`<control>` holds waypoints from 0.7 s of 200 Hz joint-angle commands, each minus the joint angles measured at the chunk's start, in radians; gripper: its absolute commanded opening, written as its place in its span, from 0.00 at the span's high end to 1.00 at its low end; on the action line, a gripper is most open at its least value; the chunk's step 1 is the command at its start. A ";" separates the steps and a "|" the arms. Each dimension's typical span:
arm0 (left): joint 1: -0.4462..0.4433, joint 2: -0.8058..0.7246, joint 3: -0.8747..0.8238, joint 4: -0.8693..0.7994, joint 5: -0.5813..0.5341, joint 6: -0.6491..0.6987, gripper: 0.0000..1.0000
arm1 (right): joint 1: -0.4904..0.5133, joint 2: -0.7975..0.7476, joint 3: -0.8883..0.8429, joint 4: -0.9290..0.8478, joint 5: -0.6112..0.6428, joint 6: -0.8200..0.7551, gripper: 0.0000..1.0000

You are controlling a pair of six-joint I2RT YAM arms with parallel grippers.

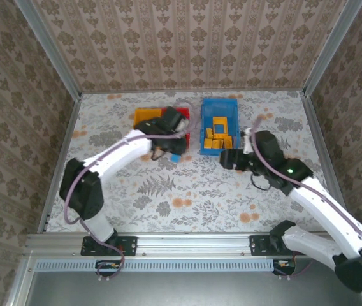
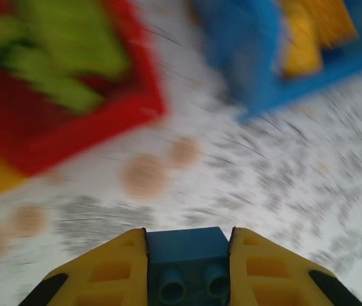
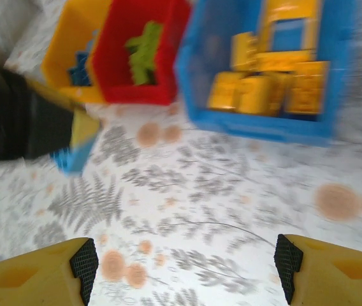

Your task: Sort the legos into containers by color

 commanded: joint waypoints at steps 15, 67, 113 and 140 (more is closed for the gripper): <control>0.237 0.015 0.048 -0.021 -0.015 0.064 0.80 | 0.097 0.208 0.084 0.263 -0.123 -0.035 0.23; 0.402 0.276 0.293 0.016 -0.043 0.079 0.78 | 0.100 0.417 0.184 0.346 -0.166 -0.016 0.23; 0.412 0.425 0.450 -0.039 -0.063 0.072 0.56 | 0.098 0.541 0.288 0.299 -0.197 -0.015 0.21; 0.404 0.386 0.443 -0.042 -0.063 0.066 0.39 | 0.087 0.542 0.301 0.272 -0.198 -0.026 0.19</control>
